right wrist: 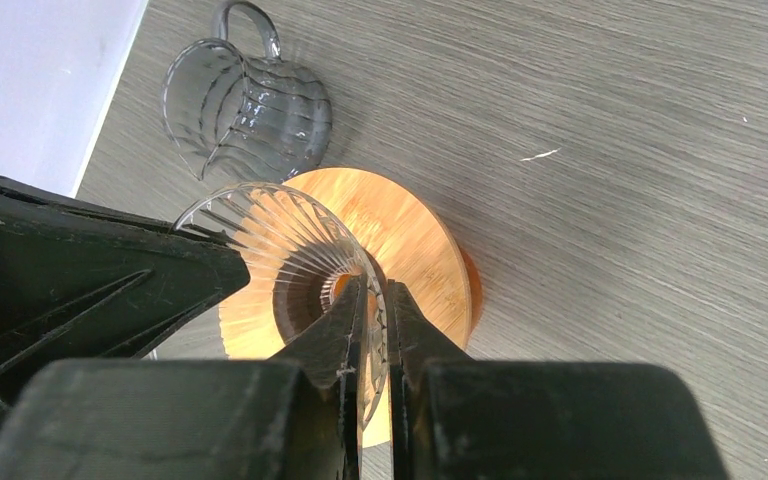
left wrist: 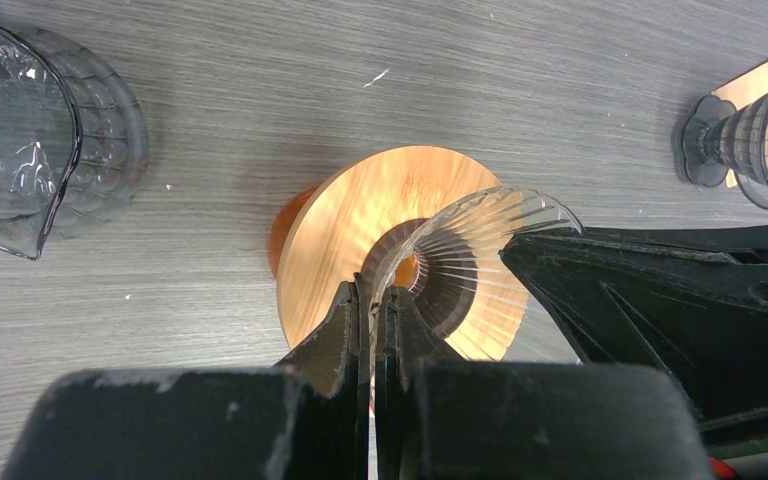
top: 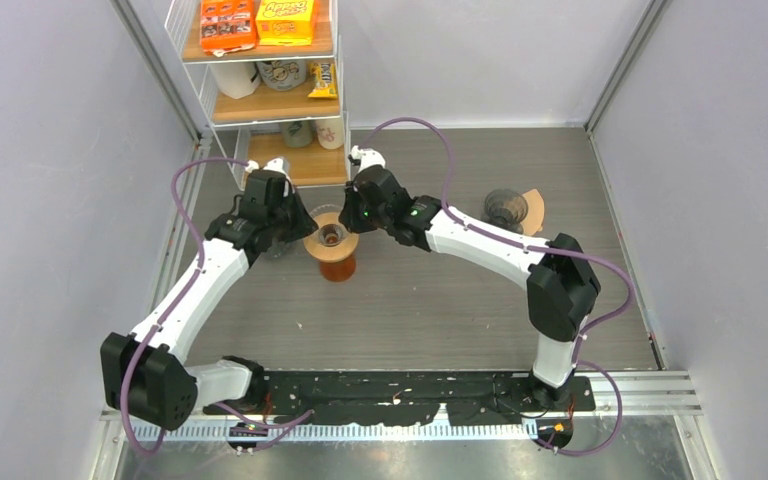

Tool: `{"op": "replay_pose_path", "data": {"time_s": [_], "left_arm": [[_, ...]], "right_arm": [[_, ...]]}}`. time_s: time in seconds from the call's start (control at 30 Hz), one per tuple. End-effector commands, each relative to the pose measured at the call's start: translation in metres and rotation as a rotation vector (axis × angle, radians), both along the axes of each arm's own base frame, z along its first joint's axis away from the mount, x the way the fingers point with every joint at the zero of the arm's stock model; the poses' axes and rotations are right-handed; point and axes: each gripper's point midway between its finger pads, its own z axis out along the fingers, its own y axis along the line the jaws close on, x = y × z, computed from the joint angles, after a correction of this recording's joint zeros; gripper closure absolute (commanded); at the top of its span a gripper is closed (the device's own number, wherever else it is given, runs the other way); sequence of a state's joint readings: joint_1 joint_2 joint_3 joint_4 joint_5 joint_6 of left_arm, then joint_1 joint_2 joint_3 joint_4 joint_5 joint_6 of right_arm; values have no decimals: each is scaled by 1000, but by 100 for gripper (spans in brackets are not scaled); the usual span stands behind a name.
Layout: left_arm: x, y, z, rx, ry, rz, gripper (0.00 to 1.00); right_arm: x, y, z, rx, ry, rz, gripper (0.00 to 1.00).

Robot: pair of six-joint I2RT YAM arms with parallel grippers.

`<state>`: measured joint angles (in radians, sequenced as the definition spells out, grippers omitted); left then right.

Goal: Place the coffee filter in the dripper

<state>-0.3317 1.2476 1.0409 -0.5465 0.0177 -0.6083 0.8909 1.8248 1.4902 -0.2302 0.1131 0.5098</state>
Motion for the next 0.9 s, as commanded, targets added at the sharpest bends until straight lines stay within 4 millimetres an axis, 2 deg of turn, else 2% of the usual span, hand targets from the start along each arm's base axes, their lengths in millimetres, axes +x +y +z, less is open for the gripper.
{"op": "replay_pose_path", "data": {"time_s": [0.0,0.27,0.47,0.57,0.73,0.87], "left_arm": [[-30,6,-41,92,191,-17,100],[-20,1,-10,73,122,-29,100],[-15,-8,12,25,68,-56,96],[-14,-10,19,18,51,-60,94],[-17,-10,19,20,45,-68,90],[-19,-10,21,20,28,-79,83]], "right_arm": [[-52,-38,-94,-341,228,104,95],[-35,-17,-39,-255,148,105,95],[-28,-5,-7,-193,105,102,94],[-28,-1,-1,-173,103,104,93],[-29,-2,3,-172,90,92,91],[-31,-3,5,-170,76,86,86]]}}
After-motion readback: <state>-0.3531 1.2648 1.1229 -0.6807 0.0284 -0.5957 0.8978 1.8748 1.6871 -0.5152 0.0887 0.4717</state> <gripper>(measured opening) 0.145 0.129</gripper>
